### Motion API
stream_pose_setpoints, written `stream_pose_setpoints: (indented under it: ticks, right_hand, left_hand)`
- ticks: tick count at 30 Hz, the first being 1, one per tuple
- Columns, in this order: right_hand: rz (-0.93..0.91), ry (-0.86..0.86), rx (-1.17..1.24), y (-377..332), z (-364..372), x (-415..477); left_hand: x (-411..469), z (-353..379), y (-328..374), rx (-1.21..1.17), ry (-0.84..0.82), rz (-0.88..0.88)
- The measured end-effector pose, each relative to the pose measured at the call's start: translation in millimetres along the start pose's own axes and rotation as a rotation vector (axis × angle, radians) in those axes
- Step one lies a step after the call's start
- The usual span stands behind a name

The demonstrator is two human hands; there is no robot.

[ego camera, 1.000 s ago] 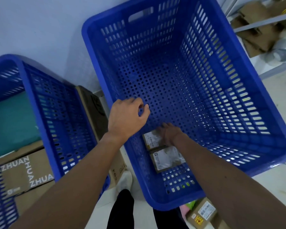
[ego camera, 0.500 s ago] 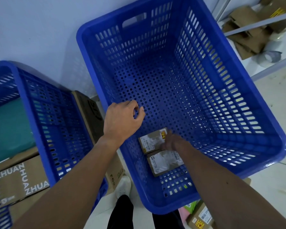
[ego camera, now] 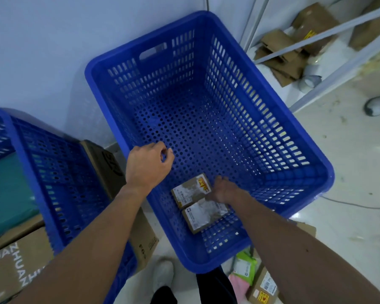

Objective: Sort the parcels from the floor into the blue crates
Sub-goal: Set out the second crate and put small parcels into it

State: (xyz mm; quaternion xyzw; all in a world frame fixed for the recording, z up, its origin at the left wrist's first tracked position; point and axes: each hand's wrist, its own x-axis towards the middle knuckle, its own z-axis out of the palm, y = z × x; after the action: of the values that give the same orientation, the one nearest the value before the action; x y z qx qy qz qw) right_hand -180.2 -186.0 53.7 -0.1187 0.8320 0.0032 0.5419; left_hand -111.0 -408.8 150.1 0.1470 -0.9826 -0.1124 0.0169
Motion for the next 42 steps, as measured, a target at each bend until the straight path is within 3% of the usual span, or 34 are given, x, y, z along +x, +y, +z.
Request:
stream_pose_setpoints:
  ticks: [7,15,21,27,34,42]
  right_hand:
    - [-0.046,0.265,-0.035,13,-11,-127]
    - [0.012,0.592,0.131,43,35,-278]
    - [0.139,0.557,0.222,92,99,-335]
    - [0.265,0.477,0.267,159,177,-356]
    - [0.296,0.408,0.363,246,277,-359]
    - [0.277,0.462,0.465,354,381,-351]
  left_hand:
    - [-24,-35,18,-0.178,-0.311,-0.029]
    - [-102,-109,90,-0.403,-0.374,0.106]
    - [-162,-123,146,-0.515,-0.352,0.200]
    - [-210,-92,193,-0.496,-0.395,0.294]
    - [-291,-28,233,-0.405,-0.628,0.179]
    - [-415,50,285,-0.413,-0.741,-0.111]
